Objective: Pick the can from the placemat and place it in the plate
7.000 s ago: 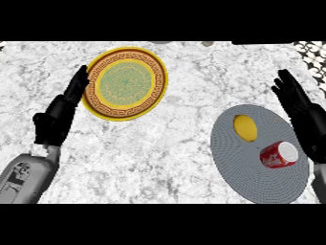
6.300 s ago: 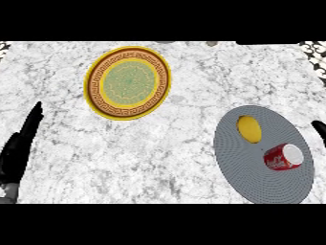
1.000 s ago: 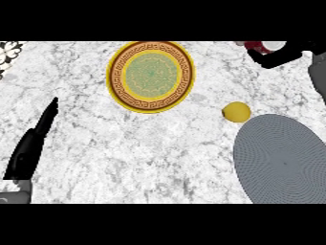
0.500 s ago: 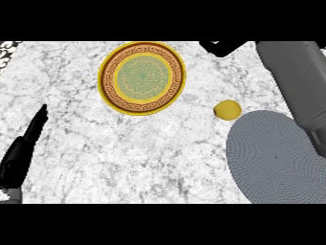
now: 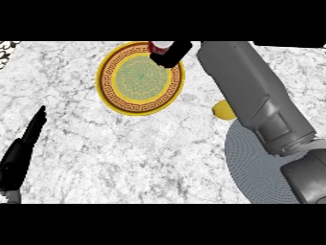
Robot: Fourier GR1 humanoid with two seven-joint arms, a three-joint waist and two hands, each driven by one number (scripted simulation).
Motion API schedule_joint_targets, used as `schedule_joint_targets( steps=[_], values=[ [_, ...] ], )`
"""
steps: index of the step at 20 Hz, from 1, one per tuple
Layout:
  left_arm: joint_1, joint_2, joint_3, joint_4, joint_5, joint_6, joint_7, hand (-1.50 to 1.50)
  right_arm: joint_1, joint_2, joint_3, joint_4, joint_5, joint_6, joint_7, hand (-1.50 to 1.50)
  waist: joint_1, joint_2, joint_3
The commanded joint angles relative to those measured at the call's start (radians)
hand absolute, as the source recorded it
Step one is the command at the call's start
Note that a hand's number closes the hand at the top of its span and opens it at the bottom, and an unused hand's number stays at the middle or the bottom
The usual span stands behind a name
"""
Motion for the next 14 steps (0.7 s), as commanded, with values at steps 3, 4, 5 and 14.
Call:
schedule_joint_targets(
  steps=[3, 4, 5, 14],
  values=[
    [-0.005, -0.016, -0.023, -0.029, -0.017, 0.003, 0.015, 0.00, -0.044, 0.084, 0.035, 0.125, 0.058, -0.021, 0.016, 1.50, 0.013, 0.007, 0.000],
    [-0.011, -0.009, -0.031, -0.034, -0.022, -0.008, 0.025, 0.00, -0.030, 0.099, 0.064, 0.117, 0.017, -0.044, 0.056, 1.50, 0.032, 0.004, 0.000],
    [-0.038, -0.010, -0.019, -0.013, -0.019, 0.001, 0.009, 0.00, -0.022, 0.100, 0.069, 0.140, 0.029, -0.047, 0.037, 1.50, 0.036, 0.010, -0.001],
    [-0.081, -0.025, -0.044, 0.008, -0.033, -0.007, 0.021, 0.00, 0.011, 0.102, 0.023, 0.201, -0.109, -0.030, 0.146, -1.50, 0.073, 0.014, -0.001]
  ],
)
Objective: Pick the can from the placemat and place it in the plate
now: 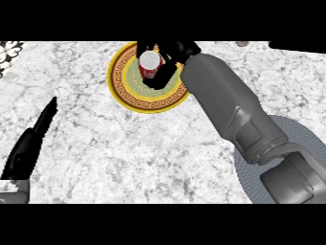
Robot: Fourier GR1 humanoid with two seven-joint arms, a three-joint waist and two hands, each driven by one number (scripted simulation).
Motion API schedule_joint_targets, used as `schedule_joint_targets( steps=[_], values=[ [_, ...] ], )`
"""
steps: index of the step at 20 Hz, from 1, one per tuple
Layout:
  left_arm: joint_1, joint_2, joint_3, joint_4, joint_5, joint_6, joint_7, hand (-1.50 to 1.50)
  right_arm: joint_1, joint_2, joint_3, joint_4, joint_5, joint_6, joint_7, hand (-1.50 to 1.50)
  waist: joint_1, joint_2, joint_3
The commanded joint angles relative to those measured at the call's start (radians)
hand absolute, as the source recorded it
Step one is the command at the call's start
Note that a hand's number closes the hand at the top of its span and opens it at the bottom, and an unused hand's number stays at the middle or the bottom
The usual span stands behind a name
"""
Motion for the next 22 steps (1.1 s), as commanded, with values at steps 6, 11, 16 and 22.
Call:
schedule_joint_targets(
  steps=[6, 11, 16, 22],
  values=[
    [-0.013, 0.011, 0.004, 0.012, 0.011, -0.030, -0.001, 0.00, 0.025, 0.004, -0.010, 0.025, -0.082, -0.036, 0.051, -1.50, 0.017, 0.001, 0.001],
    [-0.005, -0.007, 0.006, 0.042, -0.005, 0.000, -0.027, 0.00, 0.043, 0.004, -0.135, -0.016, -0.223, -0.107, -0.003, -1.50, -0.001, -0.001, 0.002],
    [0.023, -0.003, 0.012, -0.008, 0.001, 0.000, -0.011, 0.00, 0.027, -0.021, -0.225, 0.008, -0.291, -0.156, 0.033, -1.50, -0.024, 0.000, 0.003],
    [0.056, 0.002, 0.033, 0.013, 0.007, 0.004, -0.056, 0.00, 0.100, -0.133, -0.342, 0.003, -0.403, -0.026, -0.071, -1.50, -0.029, 0.008, 0.004]
  ],
)
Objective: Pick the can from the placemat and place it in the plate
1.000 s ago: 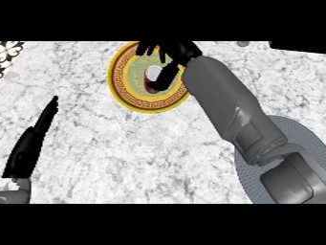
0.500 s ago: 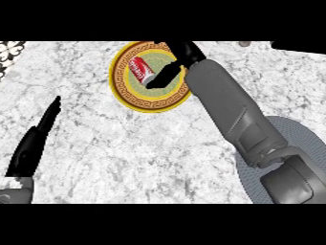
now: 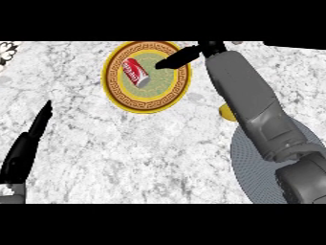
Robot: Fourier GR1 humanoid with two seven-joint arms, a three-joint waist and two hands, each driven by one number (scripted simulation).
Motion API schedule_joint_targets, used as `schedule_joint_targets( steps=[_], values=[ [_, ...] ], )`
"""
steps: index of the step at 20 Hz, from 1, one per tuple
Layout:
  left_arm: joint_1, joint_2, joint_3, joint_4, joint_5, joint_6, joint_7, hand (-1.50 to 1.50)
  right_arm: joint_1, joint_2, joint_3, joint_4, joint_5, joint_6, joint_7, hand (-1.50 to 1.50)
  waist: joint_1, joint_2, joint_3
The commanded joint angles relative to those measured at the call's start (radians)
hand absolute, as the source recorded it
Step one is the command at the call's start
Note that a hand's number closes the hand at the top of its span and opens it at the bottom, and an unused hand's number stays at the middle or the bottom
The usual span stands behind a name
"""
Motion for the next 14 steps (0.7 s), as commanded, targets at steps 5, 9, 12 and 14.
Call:
schedule_joint_targets(
  steps=[5, 9, 12, 14],
  values=[
    [0.014, -0.028, -0.024, -0.043, -0.013, 0.015, 0.014, 0.00, 0.058, -0.151, -0.093, -0.001, -0.081, 0.166, -0.131, -1.50, 0.006, 0.011, 0.002],
    [0.035, -0.004, -0.010, -0.039, -0.015, 0.006, -0.011, 0.00, 0.126, -0.208, -0.081, 0.004, -0.063, 0.229, -0.233, -1.50, 0.018, 0.015, 0.003],
    [0.001, 0.001, -0.006, -0.046, -0.003, -0.007, 0.011, 0.00, 0.107, -0.257, -0.073, 0.011, -0.050, 0.273, -0.234, -1.50, 0.018, 0.015, 0.003],
    [-0.013, -0.003, -0.007, -0.020, 0.000, -0.011, 0.003, 0.00, 0.128, -0.285, -0.073, 0.017, -0.046, 0.299, -0.262, -1.50, 0.017, 0.023, 0.003]
  ],
)
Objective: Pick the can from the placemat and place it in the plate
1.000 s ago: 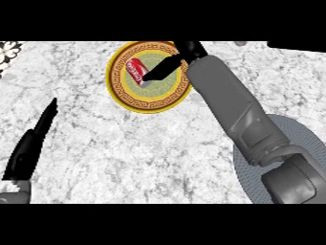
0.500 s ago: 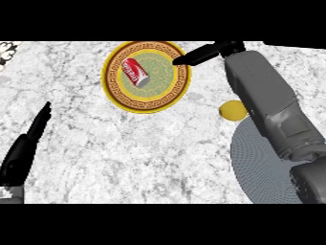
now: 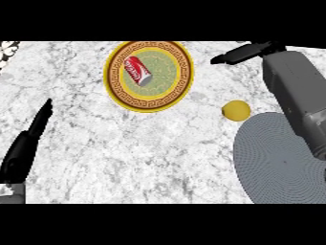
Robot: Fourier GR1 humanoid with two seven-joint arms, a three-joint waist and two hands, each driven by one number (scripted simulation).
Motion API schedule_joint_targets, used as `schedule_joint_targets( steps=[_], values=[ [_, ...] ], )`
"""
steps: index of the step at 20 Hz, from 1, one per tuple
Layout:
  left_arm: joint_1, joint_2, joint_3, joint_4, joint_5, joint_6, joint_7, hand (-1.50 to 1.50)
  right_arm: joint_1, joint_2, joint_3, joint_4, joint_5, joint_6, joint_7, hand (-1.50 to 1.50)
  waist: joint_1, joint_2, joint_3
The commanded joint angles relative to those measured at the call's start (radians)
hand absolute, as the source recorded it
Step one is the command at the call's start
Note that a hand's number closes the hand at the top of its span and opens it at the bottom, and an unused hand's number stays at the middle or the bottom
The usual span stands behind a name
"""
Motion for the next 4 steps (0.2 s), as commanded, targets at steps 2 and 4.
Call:
schedule_joint_targets(
  steps=[2, 4],
  values=[
    [-0.009, -0.020, -0.023, 0.001, -0.021, 0.014, 0.001, 0.00, 0.024, -0.062, 0.003, 0.017, 0.012, 0.062, -0.045, -1.50, 0.005, 0.005, 0.001],
    [-0.034, -0.007, -0.005, 0.000, -0.018, 0.018, 0.012, 0.00, 0.000, -0.084, -0.012, 0.026, 0.000, 0.068, -0.020, -1.50, 0.011, 0.007, 0.001]
  ],
)
